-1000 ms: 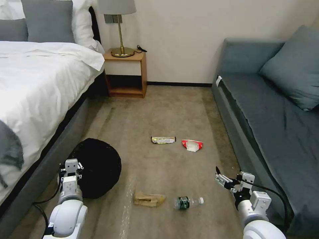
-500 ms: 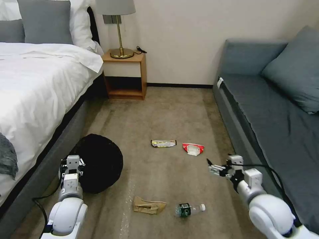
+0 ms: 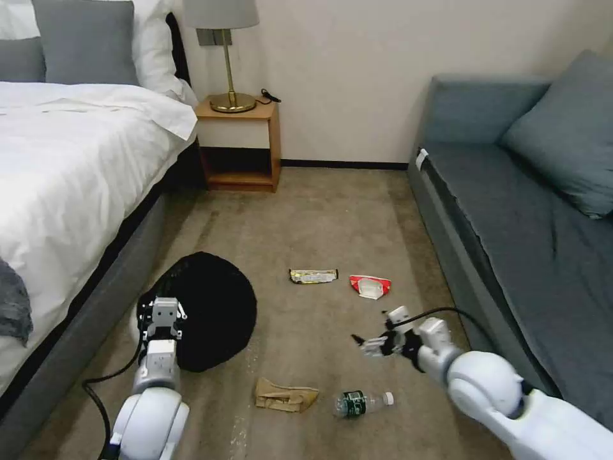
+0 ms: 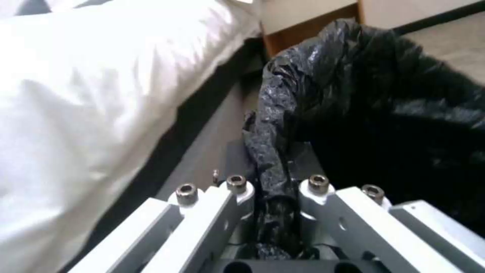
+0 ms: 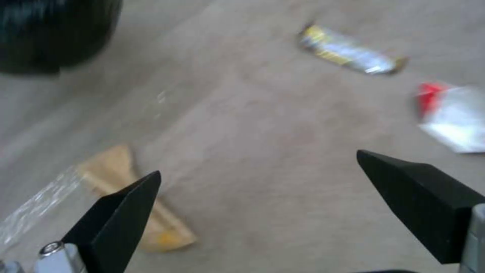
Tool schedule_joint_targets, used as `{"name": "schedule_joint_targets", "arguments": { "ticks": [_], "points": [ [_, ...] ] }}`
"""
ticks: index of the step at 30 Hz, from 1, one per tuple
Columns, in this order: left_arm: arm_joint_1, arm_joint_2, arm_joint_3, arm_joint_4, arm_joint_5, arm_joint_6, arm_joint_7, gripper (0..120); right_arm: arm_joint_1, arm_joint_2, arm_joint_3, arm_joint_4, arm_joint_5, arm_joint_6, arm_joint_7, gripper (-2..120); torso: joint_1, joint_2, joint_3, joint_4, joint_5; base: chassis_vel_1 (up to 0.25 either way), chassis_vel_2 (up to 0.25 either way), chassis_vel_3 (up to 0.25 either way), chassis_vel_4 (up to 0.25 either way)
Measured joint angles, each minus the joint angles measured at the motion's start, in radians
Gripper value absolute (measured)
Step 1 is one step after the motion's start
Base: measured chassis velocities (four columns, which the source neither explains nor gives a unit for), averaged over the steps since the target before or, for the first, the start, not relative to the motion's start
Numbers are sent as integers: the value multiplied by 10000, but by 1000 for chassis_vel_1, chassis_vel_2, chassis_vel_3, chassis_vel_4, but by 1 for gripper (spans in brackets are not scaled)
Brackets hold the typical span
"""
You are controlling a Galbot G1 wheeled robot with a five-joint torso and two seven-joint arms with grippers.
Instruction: Pick up the trash bin, then pick up the garbage on the floor and place it into the trash bin.
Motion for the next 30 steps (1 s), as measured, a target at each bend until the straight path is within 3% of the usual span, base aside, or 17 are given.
{"name": "schedule_joint_targets", "arguments": {
  "ticks": [9, 17, 30],
  "points": [
    [471, -275, -115, -467, 382, -204, -15, 4, 886, 711, -1292, -573, -136, 18, 3, 100, 0, 0, -1, -1, -5, 0, 0, 0, 0],
    [356, -171, -153, -574, 484, -141, -32, 4, 1740, 861, -2596, -974, -123, -121, -25, 100, 0, 0, -1, -3, -5, 0, 0, 0, 0],
    [451, -168, -176, -688, 519, -118, -35, 4, 3209, 1723, -4239, -2643, -355, -83, -296, 100, 0, 0, 0, -3, -5, 0, 0, 0, 0]
  ]
}}
